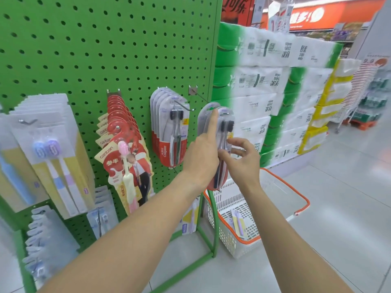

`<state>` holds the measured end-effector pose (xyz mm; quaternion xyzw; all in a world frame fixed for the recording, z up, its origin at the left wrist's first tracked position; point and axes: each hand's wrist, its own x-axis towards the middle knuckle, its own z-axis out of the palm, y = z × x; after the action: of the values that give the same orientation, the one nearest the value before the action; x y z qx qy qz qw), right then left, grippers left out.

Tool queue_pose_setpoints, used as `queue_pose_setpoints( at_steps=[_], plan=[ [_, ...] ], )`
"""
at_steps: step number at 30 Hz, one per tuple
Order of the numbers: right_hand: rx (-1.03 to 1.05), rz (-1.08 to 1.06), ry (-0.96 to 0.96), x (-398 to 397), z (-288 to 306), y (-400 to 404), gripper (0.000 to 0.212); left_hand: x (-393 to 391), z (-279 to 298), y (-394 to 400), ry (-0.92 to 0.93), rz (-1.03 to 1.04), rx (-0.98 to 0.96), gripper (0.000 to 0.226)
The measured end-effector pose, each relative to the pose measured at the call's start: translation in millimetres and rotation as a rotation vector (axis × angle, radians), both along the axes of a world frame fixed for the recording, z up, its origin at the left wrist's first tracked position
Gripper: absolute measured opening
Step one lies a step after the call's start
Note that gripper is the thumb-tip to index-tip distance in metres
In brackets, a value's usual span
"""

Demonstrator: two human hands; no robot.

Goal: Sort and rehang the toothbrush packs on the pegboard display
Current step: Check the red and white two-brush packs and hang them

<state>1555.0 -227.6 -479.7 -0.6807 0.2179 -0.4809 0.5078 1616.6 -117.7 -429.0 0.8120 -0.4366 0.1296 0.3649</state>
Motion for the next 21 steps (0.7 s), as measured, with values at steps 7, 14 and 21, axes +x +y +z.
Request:
queue_pose_setpoints(
  at_steps=[7,14,21],
  plan=[
    [-0.064,0.018,-0.02,28.0,-5.0,-11.4,0.039,8.3,-7.1,-5.4,0.054,0.019,0.012,0.103],
    [-0.133,0.025,-0.009,63.2,4.0,-26.4,0.042,20.7,-20.1,-10.9,0.244,-0.044,-0.002,0.1],
    [-0.261,0.033,0.048,84.7,4.0,-38.7,0.039,28.5,-27.4,-17.8,0.291,-0.066,0.105,0.091]
  ],
)
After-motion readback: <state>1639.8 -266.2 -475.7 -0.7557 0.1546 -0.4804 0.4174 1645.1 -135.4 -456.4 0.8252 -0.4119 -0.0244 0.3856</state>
